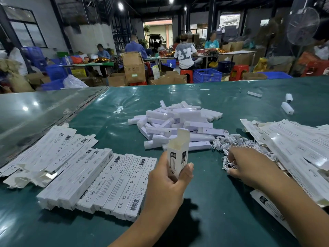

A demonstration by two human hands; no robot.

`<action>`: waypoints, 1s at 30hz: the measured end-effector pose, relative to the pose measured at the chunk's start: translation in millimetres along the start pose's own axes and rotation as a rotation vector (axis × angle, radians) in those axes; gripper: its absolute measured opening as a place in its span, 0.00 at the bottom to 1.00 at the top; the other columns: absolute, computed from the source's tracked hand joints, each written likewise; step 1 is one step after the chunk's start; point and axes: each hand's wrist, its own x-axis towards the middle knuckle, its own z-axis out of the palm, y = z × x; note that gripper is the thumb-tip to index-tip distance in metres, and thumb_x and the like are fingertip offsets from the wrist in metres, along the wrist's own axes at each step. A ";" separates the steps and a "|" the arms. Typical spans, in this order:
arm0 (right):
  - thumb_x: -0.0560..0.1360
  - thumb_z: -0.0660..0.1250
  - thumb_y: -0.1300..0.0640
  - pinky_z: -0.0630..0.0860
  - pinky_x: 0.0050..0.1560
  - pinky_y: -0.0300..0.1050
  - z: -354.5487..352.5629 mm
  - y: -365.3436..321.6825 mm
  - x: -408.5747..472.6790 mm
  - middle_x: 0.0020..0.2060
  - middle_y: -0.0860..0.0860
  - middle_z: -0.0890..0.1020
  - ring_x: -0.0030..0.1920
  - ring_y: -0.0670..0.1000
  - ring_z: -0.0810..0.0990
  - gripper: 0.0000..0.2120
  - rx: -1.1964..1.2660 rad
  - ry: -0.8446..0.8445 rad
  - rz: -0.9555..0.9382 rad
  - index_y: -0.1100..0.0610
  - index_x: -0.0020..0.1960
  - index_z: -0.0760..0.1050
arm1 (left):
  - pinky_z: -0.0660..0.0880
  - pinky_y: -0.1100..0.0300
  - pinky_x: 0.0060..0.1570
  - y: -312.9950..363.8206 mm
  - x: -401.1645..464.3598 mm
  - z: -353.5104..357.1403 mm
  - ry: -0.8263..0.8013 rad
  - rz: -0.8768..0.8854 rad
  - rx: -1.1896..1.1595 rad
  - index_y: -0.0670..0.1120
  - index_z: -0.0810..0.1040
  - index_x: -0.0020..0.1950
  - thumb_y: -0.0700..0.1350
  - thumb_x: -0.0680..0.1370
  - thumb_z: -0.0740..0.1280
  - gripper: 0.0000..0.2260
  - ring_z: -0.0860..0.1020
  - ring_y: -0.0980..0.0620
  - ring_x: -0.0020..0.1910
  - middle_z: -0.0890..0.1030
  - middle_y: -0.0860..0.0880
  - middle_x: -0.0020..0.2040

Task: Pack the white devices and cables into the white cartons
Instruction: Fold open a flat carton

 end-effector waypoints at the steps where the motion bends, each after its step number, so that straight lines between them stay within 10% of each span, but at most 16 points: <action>1: 0.77 0.71 0.49 0.75 0.48 0.46 -0.1 -0.9 -0.9 0.46 0.46 0.77 0.48 0.51 0.76 0.10 -0.036 0.000 0.000 0.48 0.48 0.69 | 0.81 0.48 0.45 -0.5 0.9 0.0 -0.005 -0.017 0.009 0.62 0.77 0.53 0.65 0.71 0.70 0.14 0.84 0.44 0.42 0.84 0.50 0.42; 5: 0.79 0.66 0.54 0.76 0.50 0.45 -2.2 -2.1 -1.2 0.48 0.47 0.79 0.51 0.52 0.77 0.04 0.017 0.042 -0.003 0.47 0.51 0.71 | 0.74 0.71 0.34 -3.8 3.0 3.3 -0.051 -0.102 -0.033 0.51 0.79 0.46 0.49 0.74 0.74 0.06 0.80 0.60 0.33 0.82 0.54 0.35; 10: 0.79 0.70 0.53 0.73 0.52 0.47 -9.1 -5.1 -1.4 0.48 0.47 0.78 0.50 0.49 0.76 0.08 0.320 0.106 -0.053 0.47 0.43 0.73 | 0.73 0.71 0.33 -5.4 3.6 2.6 -0.084 -0.138 -0.028 0.46 0.77 0.41 0.41 0.77 0.73 0.08 0.76 0.58 0.31 0.78 0.52 0.31; 23: 0.79 0.69 0.44 0.73 0.53 0.44 12.2 -0.2 10.3 0.54 0.49 0.76 0.53 0.51 0.77 0.15 0.153 -0.015 -0.125 0.48 0.61 0.73 | 0.72 0.72 0.33 -0.3 4.5 2.4 -0.090 -0.126 -0.001 0.44 0.77 0.43 0.41 0.78 0.72 0.06 0.76 0.59 0.30 0.78 0.52 0.30; 30: 0.79 0.65 0.45 0.73 0.45 0.48 18.0 -1.6 13.6 0.45 0.46 0.73 0.46 0.52 0.75 0.11 0.020 0.093 -0.106 0.50 0.50 0.67 | 0.73 0.73 0.34 2.4 3.1 2.3 -0.096 -0.130 0.008 0.44 0.77 0.44 0.43 0.78 0.72 0.07 0.78 0.60 0.32 0.78 0.51 0.31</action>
